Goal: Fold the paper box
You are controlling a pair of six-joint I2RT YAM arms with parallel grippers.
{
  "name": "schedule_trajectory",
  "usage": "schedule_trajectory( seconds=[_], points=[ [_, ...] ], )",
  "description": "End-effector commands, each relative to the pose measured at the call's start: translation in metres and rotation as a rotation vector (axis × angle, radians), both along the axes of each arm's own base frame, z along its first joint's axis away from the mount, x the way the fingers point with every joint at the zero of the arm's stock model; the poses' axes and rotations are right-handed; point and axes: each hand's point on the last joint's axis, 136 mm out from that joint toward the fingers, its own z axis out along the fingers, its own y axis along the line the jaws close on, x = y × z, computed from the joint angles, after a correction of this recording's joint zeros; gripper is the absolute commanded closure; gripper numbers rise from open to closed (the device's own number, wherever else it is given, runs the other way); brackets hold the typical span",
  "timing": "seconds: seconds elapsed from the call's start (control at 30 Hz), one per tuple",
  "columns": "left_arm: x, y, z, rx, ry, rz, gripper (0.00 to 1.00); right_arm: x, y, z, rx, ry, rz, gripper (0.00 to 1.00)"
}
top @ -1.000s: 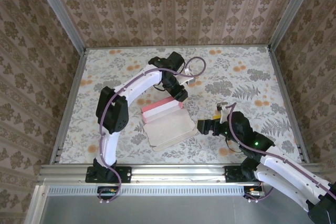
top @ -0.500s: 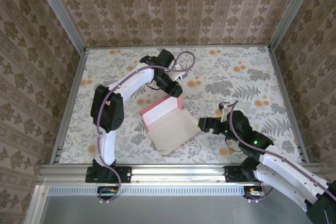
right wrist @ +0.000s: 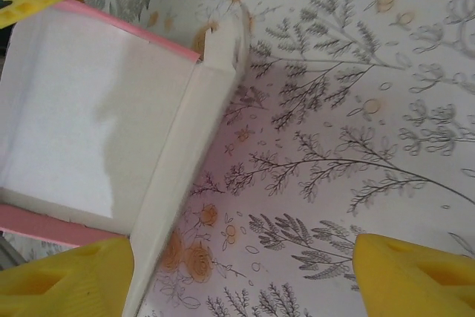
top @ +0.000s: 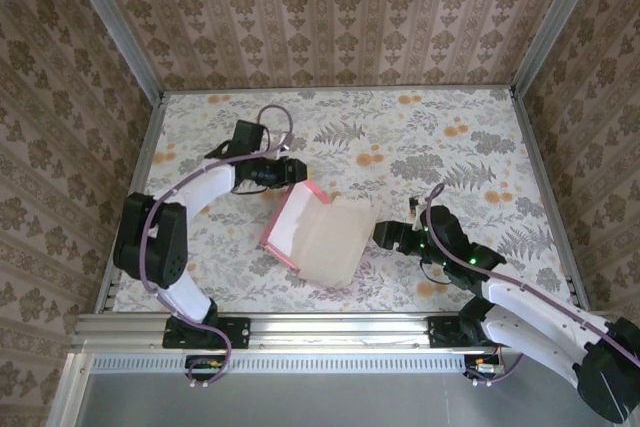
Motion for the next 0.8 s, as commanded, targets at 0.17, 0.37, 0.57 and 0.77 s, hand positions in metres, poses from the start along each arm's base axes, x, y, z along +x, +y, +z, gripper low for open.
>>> schedule_trajectory(
  seconds=[0.17,0.37,0.57,0.77],
  points=[
    [0.012,0.008,0.02,-0.121,-0.04,0.187,0.68,0.002,0.035,0.009,0.085,-0.015,0.124,0.34],
    [0.005,0.017,0.018,-0.13,-0.059,0.237,0.68,0.001,0.042,0.014,0.069,-0.008,0.171,0.55],
    [-0.004,0.021,0.013,-0.127,-0.073,0.226,0.68,0.003,0.045,0.02,0.018,-0.009,0.206,0.75],
    [-0.007,0.022,0.018,-0.148,-0.1,0.208,0.64,0.003,0.047,0.02,-0.051,0.018,0.254,0.9]
  ],
)
